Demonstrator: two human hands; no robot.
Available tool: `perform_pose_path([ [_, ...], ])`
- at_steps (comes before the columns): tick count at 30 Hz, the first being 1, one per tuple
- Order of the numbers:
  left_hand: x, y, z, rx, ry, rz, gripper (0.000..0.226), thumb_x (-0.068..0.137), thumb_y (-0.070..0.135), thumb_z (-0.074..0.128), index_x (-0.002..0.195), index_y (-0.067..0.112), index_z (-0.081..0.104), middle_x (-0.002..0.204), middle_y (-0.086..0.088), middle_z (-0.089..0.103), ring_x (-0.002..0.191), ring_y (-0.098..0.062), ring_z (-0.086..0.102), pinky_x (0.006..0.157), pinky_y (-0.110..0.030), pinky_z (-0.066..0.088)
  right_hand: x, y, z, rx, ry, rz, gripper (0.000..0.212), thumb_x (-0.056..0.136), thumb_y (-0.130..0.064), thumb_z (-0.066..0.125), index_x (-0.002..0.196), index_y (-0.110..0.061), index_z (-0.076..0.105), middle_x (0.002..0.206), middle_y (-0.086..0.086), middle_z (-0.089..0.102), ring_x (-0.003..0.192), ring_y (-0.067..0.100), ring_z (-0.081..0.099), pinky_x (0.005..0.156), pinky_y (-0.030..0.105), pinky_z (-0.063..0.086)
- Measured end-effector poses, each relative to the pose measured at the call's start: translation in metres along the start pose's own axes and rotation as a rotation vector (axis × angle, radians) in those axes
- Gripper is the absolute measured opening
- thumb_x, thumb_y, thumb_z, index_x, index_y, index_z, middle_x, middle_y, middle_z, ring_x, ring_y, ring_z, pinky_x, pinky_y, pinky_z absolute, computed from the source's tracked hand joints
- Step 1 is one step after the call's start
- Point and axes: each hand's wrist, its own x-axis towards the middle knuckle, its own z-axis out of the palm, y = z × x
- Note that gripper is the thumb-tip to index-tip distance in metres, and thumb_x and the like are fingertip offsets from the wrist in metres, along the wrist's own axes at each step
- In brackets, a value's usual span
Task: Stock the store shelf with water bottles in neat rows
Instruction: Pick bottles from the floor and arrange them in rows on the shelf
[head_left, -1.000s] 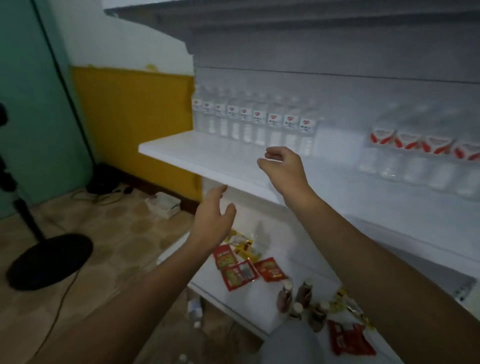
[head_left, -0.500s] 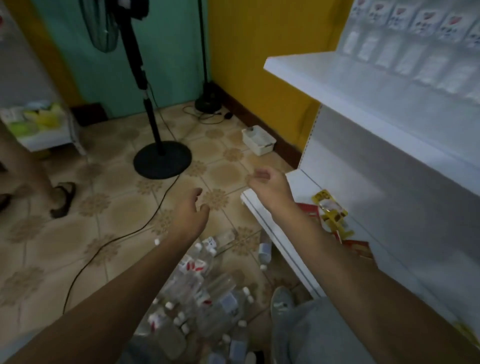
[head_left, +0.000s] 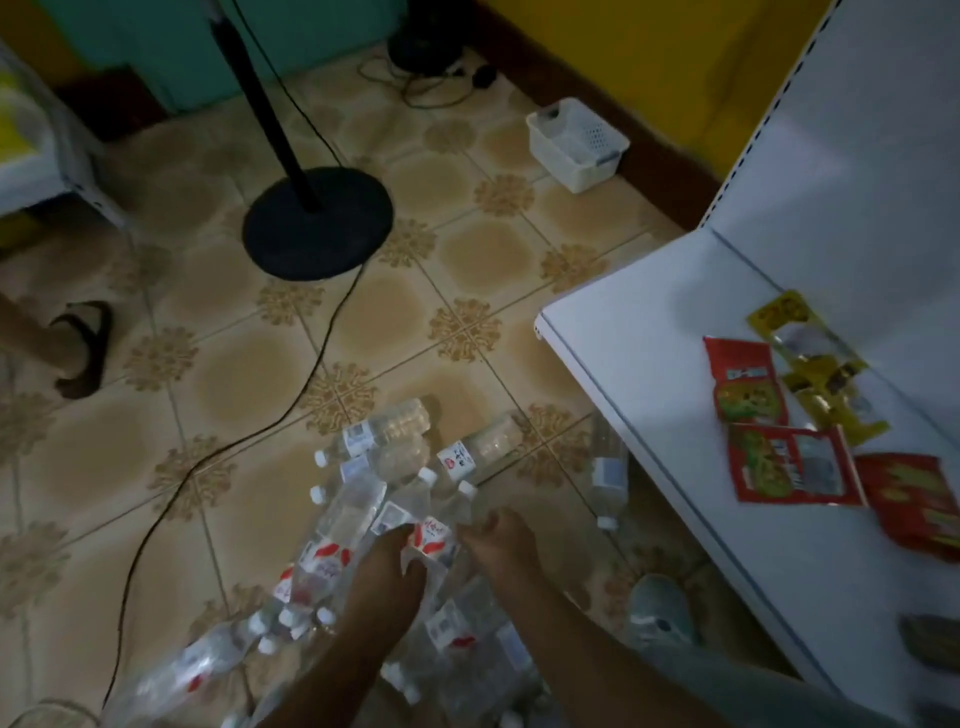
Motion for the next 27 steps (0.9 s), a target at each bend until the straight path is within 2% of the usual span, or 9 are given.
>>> perform_pose_path([
  [2,0.017,-0.019,0.020,0.046,-0.070,-0.019,0.050,0.092,0.009,0.053,0.141,0.011,0.042,0.145,-0.006,0.044,0.133,-0.020,0.042,0.108,-0.025,0.029,0.023,0.024,0.022,-0.013,-0.031,0.023,0.042,0.082,-0.030,0.076,0.114,-0.005,0.065,0.103,0.004,0.068,0.084,0.014,0.064,0.061,0.014,0.045],
  [7,0.052,-0.059,0.047,0.102,-0.134,-0.114,0.052,0.091,0.007,0.053,0.141,0.010,0.042,0.140,-0.011,0.049,0.128,-0.024,0.046,0.103,-0.025,0.031,0.063,0.057,0.082,0.079,0.006,0.090,0.050,0.077,-0.033,0.078,0.119,-0.014,0.058,0.111,0.002,0.067,0.103,0.019,0.066,0.083,0.025,0.055],
  [13,0.064,-0.077,0.052,0.089,-0.025,-0.075,0.056,0.084,-0.005,0.054,0.136,0.014,0.050,0.124,-0.013,0.063,0.110,-0.028,0.060,0.086,-0.021,0.038,0.102,0.073,0.122,0.100,0.178,0.151,0.080,0.051,-0.076,0.073,0.103,-0.017,0.068,0.094,-0.004,0.072,0.084,0.014,0.071,0.075,0.032,0.059],
  [15,0.061,-0.077,0.050,0.037,-0.014,-0.086,0.050,0.084,-0.007,0.055,0.132,0.009,0.054,0.125,-0.014,0.062,0.113,-0.029,0.059,0.089,-0.021,0.036,0.094,0.066,0.115,0.157,0.171,0.164,0.077,0.051,-0.070,0.079,0.105,-0.017,0.066,0.094,-0.004,0.071,0.087,0.015,0.070,0.077,0.034,0.059],
  [17,0.056,-0.069,0.043,-0.005,-0.040,-0.088,0.046,0.087,-0.004,0.054,0.131,0.010,0.054,0.129,-0.012,0.060,0.119,-0.026,0.056,0.094,-0.021,0.036,0.079,0.058,0.103,0.195,0.142,0.150,0.052,0.066,-0.045,0.086,0.107,-0.020,0.064,0.096,-0.006,0.070,0.090,0.014,0.068,0.078,0.031,0.057],
  [21,0.047,-0.039,0.023,-0.053,-0.104,-0.056,0.051,0.089,-0.002,0.047,0.137,0.014,0.048,0.135,-0.007,0.055,0.121,-0.019,0.052,0.098,-0.020,0.037,0.053,0.035,0.068,0.224,0.137,0.018,0.037,0.072,-0.028,0.085,0.102,-0.023,0.063,0.092,-0.010,0.068,0.086,0.009,0.067,0.066,0.020,0.051],
  [23,0.041,-0.014,0.007,-0.124,-0.105,-0.047,0.051,0.085,-0.006,0.045,0.132,0.013,0.055,0.127,-0.005,0.061,0.109,-0.015,0.057,0.090,-0.019,0.042,0.036,0.009,0.045,0.198,0.143,-0.082,0.036,0.072,-0.030,0.084,0.101,-0.023,0.065,0.092,-0.010,0.069,0.084,0.006,0.067,0.065,0.019,0.051],
  [25,0.031,0.018,-0.009,-0.196,-0.090,-0.015,0.053,0.080,-0.006,0.045,0.127,0.014,0.060,0.122,-0.003,0.065,0.109,-0.016,0.060,0.092,-0.024,0.046,0.013,-0.020,0.019,0.177,0.186,-0.171,0.039,0.066,-0.042,0.083,0.097,-0.023,0.067,0.088,-0.007,0.071,0.080,0.005,0.068,0.069,0.029,0.058],
  [27,0.013,0.057,-0.030,-0.272,-0.048,0.065,0.047,0.077,0.006,0.046,0.117,0.020,0.066,0.111,0.004,0.069,0.107,-0.014,0.062,0.088,-0.016,0.045,-0.013,-0.051,-0.009,0.191,0.256,-0.262,0.045,0.059,-0.049,0.082,0.093,-0.021,0.070,0.084,-0.005,0.074,0.077,0.008,0.070,0.075,0.041,0.059],
])
